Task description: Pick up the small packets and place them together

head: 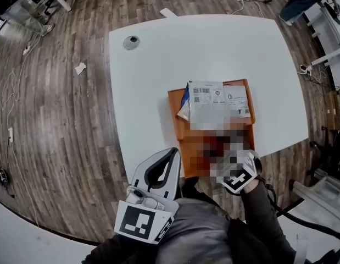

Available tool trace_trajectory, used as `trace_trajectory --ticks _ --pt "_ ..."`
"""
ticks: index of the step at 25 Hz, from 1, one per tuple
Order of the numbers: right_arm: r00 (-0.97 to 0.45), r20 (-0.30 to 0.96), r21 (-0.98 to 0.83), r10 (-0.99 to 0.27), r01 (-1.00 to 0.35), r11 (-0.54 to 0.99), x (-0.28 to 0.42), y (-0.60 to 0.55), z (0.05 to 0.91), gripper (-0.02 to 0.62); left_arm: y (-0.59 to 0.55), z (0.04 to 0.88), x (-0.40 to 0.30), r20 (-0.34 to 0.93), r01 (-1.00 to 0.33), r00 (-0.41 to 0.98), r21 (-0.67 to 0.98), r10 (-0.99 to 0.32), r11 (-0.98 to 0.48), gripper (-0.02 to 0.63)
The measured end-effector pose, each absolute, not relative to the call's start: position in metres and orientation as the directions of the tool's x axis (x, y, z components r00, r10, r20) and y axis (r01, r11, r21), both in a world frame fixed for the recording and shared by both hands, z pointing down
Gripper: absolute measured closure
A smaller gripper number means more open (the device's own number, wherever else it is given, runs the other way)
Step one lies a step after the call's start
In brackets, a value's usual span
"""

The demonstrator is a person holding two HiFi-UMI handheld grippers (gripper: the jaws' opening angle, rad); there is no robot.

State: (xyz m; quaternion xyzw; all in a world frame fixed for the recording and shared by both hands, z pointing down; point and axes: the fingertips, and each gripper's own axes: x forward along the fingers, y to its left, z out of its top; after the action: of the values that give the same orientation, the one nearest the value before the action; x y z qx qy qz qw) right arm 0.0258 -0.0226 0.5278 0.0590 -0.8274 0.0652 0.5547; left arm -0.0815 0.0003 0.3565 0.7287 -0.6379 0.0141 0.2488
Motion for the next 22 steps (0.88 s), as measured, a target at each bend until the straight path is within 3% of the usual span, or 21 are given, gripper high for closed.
trace_trajectory --ticks 3,8,22 --pt "-0.384 0.922 -0.014 -0.052 -0.168 0.986 0.026 -0.024 0.525 0.416 -0.001 0.355 -0.079 0.336 -0.936 0.195 0.343 -0.922 -0.073 0.604" --pt "-0.441 0.889 0.035 -0.124 -0.203 0.979 0.022 -0.027 0.511 0.554 0.003 0.344 -0.068 0.321 -0.94 0.206 0.326 -0.924 -0.096 0.604" --pt "-0.636 0.733 0.124 -0.242 -0.226 0.966 0.044 0.002 0.417 0.555 0.037 0.292 -0.002 0.241 -0.958 0.23 0.229 -0.943 -0.175 0.604"
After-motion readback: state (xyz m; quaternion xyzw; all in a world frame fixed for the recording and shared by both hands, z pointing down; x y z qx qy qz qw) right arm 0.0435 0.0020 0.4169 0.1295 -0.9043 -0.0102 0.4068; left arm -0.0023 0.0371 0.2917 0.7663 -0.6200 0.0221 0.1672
